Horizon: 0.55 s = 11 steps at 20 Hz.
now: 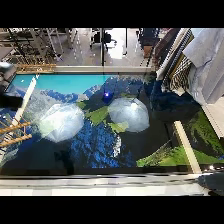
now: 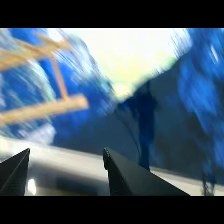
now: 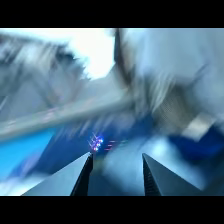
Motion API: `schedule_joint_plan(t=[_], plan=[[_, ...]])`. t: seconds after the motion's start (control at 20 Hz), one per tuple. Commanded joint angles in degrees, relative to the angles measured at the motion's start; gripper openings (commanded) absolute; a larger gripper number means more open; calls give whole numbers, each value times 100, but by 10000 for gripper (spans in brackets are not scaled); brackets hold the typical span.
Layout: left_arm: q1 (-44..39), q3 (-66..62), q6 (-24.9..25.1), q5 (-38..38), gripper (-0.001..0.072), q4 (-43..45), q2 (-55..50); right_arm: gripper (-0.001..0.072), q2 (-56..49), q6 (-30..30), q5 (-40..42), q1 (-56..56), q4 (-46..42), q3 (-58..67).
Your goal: Fold the clothes and pants, and hang the long-sleeved shirts on hangers.
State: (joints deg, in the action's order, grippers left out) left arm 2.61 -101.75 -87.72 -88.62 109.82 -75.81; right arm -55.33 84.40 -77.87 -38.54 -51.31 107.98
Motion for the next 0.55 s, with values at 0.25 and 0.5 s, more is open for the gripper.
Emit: schedule_joint_plan(t=[0.25,0.5], plan=[[168,-4,-531,1108,499,610,470,284,-280,-1364,2546,3383,-229,-2245],[168,-4,-531,1108,499,610,446,284,-264,-1360,5128,3598,-232,-2227]])
